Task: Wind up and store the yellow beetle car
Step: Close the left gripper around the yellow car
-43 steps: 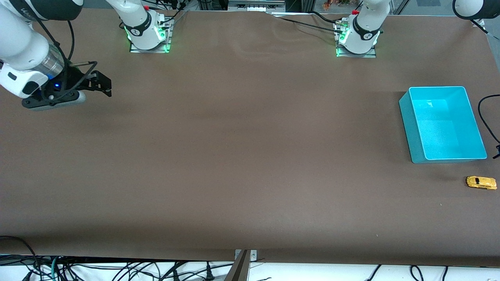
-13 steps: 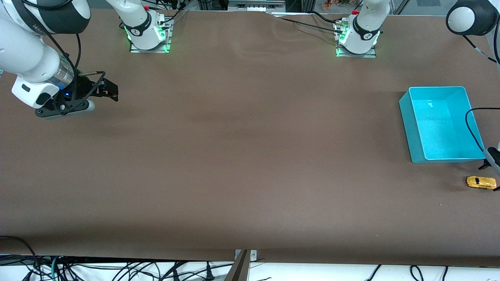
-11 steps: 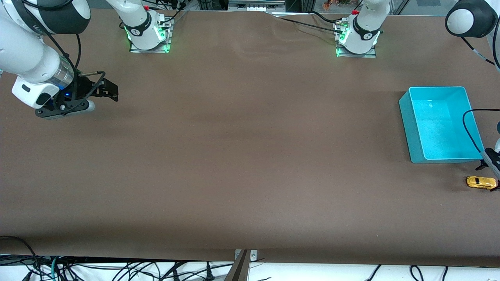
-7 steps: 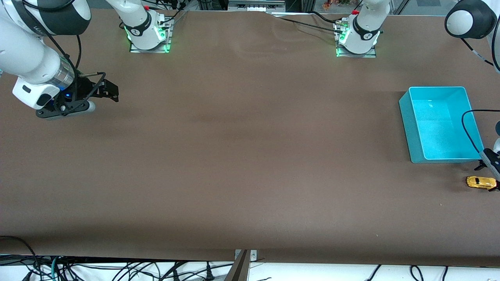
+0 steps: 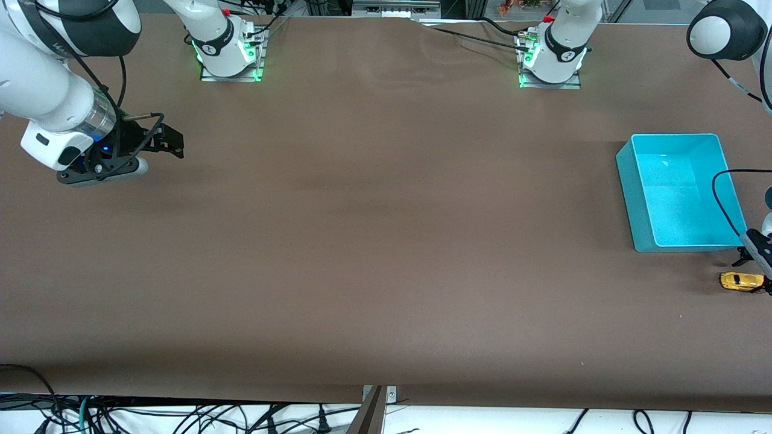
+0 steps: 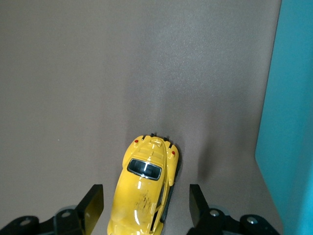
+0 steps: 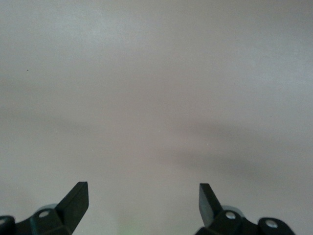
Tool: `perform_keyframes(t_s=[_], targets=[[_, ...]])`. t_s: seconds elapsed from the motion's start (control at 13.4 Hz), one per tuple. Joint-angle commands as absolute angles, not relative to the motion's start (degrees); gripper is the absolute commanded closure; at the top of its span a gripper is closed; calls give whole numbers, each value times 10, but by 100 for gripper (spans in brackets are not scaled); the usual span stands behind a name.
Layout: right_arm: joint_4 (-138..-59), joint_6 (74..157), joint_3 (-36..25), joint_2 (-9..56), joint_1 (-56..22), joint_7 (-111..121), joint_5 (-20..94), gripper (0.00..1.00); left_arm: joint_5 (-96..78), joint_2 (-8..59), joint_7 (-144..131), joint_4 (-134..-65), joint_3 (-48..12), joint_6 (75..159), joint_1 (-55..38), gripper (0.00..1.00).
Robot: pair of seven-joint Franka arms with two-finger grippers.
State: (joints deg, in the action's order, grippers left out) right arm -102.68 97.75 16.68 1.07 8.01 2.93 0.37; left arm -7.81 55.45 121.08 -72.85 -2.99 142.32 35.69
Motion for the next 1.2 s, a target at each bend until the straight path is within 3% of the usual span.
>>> perform_keyframes(t_s=[0.0, 0.15, 0.3, 0.75, 1.12], targets=[[-1027, 978, 168, 10, 81, 23, 9, 0, -101, 567, 1233, -708, -31, 1422, 357, 42], [-1027, 978, 168, 10, 81, 23, 9, 0, -103, 567, 1230, -708, -31, 1422, 357, 78], [-1027, 978, 168, 10, 81, 23, 9, 0, -103, 566, 1229, -708, -31, 1422, 358, 86], [-1026, 977, 168, 6, 81, 23, 9, 0, -102, 557, 1233, -692, -27, 1400, 363, 87], [-1026, 971, 168, -2, 80, 25, 10, 0, -99, 505, 1252, -676, -22, 1278, 381, 88]])
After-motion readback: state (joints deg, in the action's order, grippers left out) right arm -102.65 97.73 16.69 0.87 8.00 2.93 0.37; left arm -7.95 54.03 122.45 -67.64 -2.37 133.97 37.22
